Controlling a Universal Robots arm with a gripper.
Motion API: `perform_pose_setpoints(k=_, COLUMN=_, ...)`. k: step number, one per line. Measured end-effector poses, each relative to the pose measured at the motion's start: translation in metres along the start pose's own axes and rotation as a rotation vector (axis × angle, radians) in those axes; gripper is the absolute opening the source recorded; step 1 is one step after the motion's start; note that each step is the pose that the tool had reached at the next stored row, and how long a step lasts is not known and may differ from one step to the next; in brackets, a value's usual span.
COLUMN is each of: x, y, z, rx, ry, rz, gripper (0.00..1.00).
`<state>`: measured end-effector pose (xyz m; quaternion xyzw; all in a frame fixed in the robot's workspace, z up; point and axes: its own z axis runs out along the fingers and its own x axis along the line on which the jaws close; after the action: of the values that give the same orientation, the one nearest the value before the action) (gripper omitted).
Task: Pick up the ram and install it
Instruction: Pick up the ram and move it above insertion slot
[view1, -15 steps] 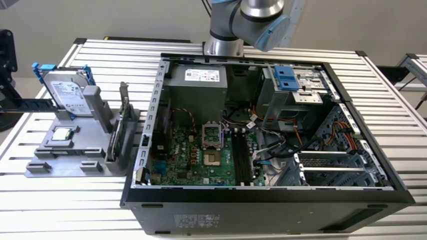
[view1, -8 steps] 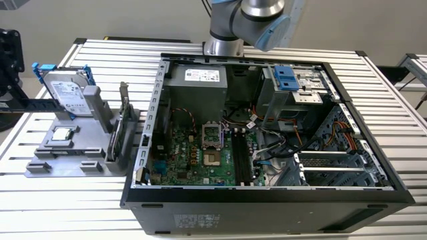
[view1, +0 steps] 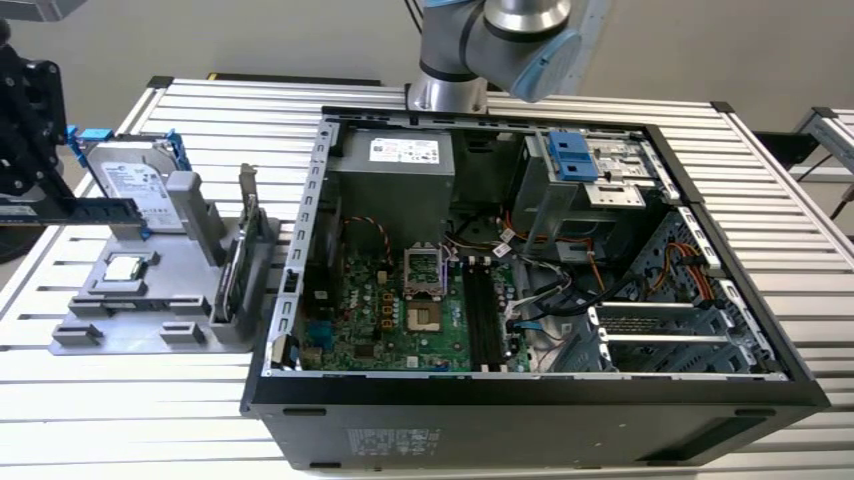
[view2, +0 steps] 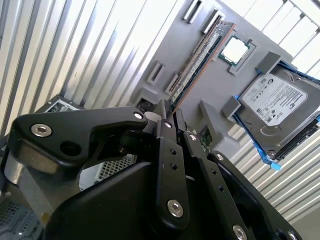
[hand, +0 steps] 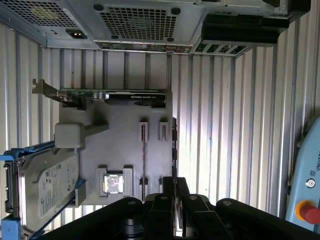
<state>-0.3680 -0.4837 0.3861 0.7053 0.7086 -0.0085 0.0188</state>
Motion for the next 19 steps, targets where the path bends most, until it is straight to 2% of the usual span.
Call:
perform_pose_setpoints(k=9, x=-0.0001, y=0.0143, z=0.0003, rx=0.0005, ry=0.0001, rz=0.0, gripper=0.0)
perform_pose_setpoints(k=19, x=-0.0002, y=0.0216, z=-0.0026, rx=0.0005, ry=0.0001, rz=-0.001, gripper=0.0)
